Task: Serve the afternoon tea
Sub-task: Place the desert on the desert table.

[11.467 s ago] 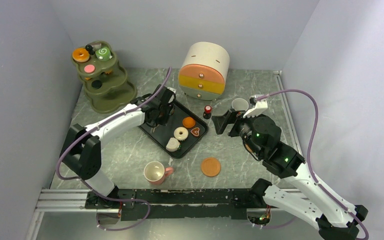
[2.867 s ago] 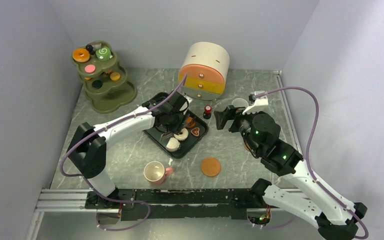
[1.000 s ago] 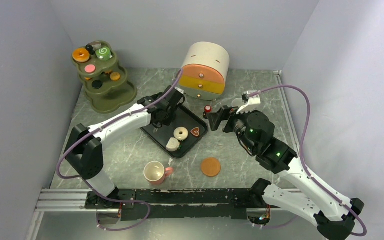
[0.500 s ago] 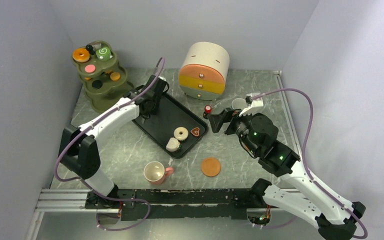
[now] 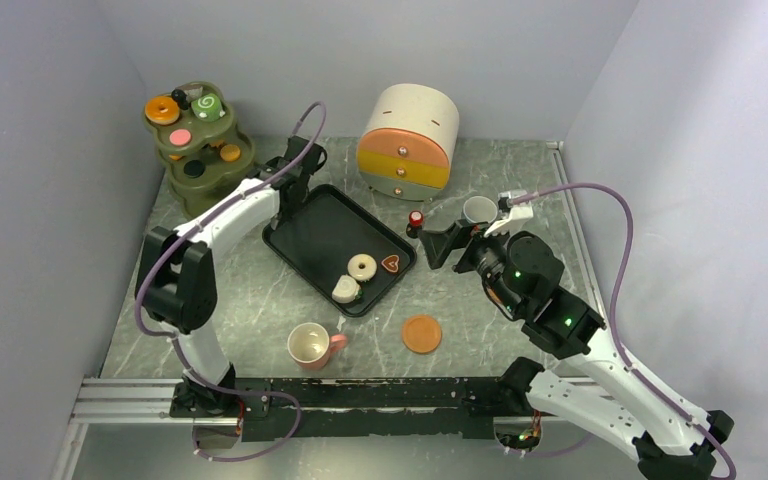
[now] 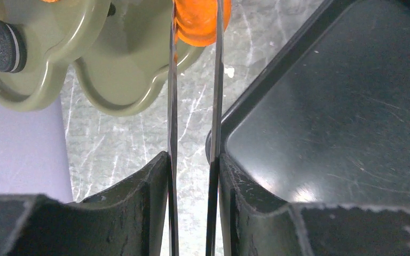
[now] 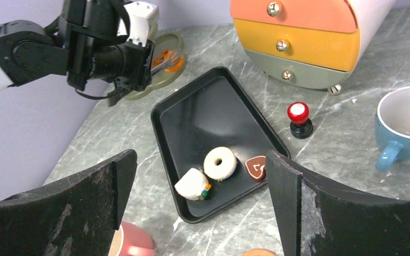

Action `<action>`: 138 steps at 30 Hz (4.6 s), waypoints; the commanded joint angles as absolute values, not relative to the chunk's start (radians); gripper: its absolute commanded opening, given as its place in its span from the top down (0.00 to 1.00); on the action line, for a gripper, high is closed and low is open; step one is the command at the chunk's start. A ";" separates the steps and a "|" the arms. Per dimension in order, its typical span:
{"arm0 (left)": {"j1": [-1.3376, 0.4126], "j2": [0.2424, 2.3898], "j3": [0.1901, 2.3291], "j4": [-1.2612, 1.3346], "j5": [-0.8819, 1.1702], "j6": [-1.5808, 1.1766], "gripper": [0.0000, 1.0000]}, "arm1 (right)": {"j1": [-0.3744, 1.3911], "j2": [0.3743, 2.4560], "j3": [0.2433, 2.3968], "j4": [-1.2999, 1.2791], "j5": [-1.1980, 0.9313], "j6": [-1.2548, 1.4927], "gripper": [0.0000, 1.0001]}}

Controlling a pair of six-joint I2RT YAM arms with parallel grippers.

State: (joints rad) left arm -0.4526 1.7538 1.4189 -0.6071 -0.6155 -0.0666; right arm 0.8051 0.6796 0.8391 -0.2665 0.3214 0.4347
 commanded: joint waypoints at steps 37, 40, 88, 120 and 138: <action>-0.382 2.003 1.502 -0.303 -0.910 0.198 0.61 | 0.801 0.672 0.851 -0.273 0.388 0.408 0.05; -0.375 2.008 1.499 -0.271 -0.934 0.236 0.61 | 0.799 0.670 0.851 -0.277 0.390 0.407 0.05; -0.301 2.100 1.529 -0.157 -0.933 0.340 0.48 | 0.800 0.618 0.881 -0.344 0.466 0.386 0.04; -0.373 1.931 1.562 -0.422 -0.614 0.069 0.56 | 0.801 0.579 0.876 -0.358 0.433 0.419 0.05; -0.390 1.625 1.471 -0.616 -0.135 -0.133 0.58 | 0.801 0.598 0.892 -0.363 0.443 0.398 0.05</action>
